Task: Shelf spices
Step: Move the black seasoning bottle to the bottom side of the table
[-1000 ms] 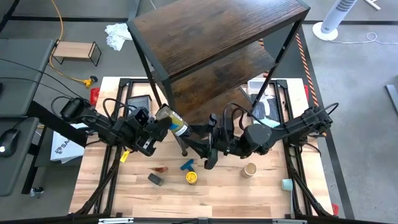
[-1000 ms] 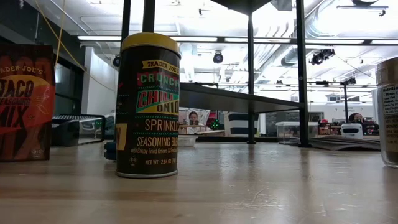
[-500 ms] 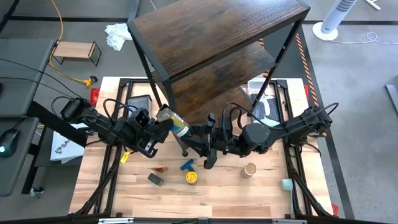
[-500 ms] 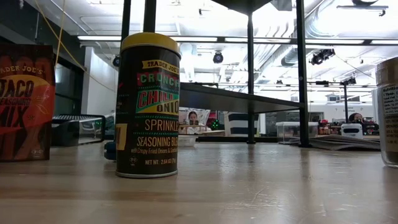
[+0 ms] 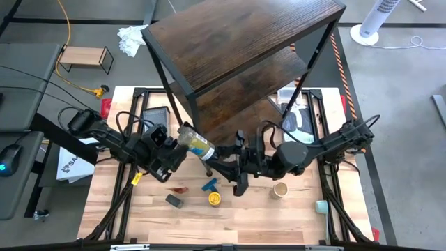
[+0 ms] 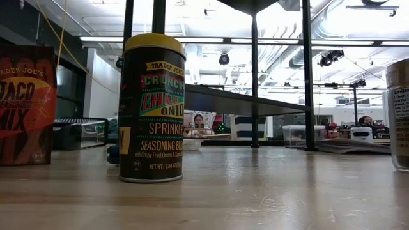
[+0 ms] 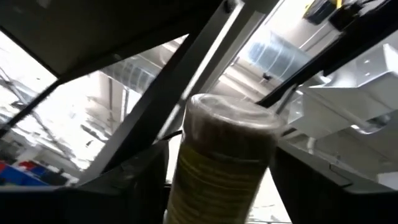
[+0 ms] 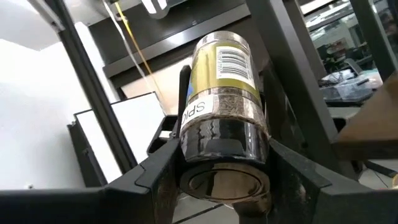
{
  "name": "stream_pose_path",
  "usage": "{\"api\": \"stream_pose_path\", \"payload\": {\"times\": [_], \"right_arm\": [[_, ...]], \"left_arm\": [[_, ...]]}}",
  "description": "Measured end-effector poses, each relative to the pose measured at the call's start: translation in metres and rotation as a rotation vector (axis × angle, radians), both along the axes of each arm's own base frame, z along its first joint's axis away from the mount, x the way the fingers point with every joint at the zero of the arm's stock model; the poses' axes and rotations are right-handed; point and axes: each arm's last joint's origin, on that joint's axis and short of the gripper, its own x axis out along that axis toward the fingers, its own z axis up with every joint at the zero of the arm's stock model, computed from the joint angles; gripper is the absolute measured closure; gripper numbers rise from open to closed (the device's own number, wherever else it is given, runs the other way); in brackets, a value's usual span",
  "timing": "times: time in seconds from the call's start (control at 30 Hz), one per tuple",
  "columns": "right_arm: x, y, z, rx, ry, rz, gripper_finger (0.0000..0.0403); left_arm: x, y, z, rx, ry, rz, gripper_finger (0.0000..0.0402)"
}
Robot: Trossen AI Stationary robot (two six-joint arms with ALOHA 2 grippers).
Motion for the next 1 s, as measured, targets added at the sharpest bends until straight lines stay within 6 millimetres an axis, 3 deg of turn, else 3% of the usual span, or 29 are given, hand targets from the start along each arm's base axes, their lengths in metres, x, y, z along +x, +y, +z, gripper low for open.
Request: {"api": "stream_pose_path", "payload": {"times": [0.17,0.33,0.47,0.63,0.77,0.87,1.0], "right_arm": [[-0.014,0.002,0.012,-0.046,-0.005,0.015,0.0213],[-0.045,0.013,0.014,-0.150,0.198,0.147,0.0213],[-0.084,0.023,-0.003,-0.037,0.545,0.272,0.0213],[-0.135,0.039,-0.040,0.155,1.085,0.394,0.0213],[-0.170,0.053,-0.061,0.249,1.504,0.475,0.0213],[-0.191,0.057,-0.078,0.268,1.800,0.363,0.0213],[-0.198,0.059,-0.094,0.299,1.990,0.135,0.0213]], "left_arm": [[-0.012,-0.012,0.007,0.010,-0.035,-0.122,0.0131],[-0.033,-0.024,0.009,0.041,-0.025,-0.217,0.0130],[-0.055,-0.027,0.019,0.046,-0.005,-0.191,0.0130],[-0.075,-0.025,0.031,0.081,0.034,-0.114,0.0129],[-0.083,-0.022,0.035,0.102,0.094,-0.067,0.0129],[-0.085,-0.020,0.036,0.104,0.149,-0.035,0.0129],[-0.084,-0.019,0.033,0.127,0.231,-0.012,0.0129]]}}
